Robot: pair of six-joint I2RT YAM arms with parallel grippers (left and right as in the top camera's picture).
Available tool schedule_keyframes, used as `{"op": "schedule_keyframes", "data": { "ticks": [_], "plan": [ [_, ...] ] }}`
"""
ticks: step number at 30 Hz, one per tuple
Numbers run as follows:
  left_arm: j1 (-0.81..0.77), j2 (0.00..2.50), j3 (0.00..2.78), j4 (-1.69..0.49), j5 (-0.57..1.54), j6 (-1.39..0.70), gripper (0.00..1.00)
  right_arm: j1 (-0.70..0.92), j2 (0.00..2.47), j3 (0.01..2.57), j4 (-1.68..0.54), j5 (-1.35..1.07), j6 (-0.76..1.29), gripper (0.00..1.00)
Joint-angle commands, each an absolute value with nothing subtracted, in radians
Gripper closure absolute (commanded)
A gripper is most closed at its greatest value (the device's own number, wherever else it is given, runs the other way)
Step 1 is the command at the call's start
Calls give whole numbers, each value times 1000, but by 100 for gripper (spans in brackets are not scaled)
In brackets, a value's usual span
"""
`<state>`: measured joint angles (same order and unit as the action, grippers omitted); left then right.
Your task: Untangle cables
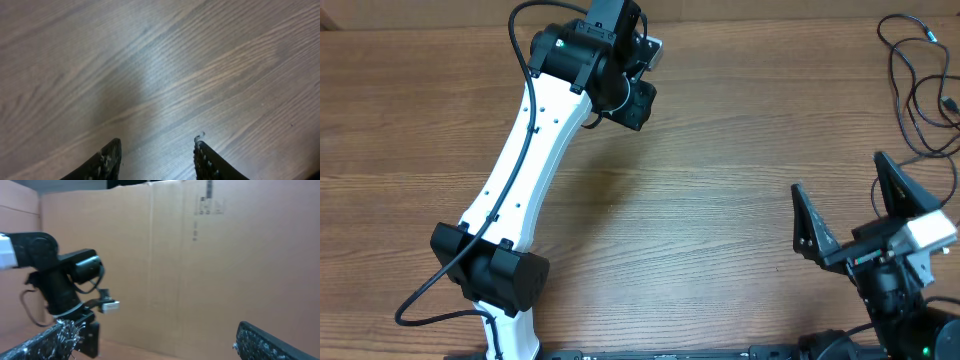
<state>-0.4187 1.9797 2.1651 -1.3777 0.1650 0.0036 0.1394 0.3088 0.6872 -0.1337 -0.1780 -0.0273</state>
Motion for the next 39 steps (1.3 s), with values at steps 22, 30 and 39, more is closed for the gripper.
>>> {"op": "schedule_keyframes", "data": {
  "ticks": [22,30,39],
  "plan": [
    [-451,1975,2161,-1439,184,-29,62,201,288,202,-25,450,153,0],
    [-474,1975,2161,-1440,184,-22,61,201,288,165,-101,492,187,0],
    [-475,1975,2161,-1428,180,21,59,201,288,165,-392,477,220,0]
  ]
}}
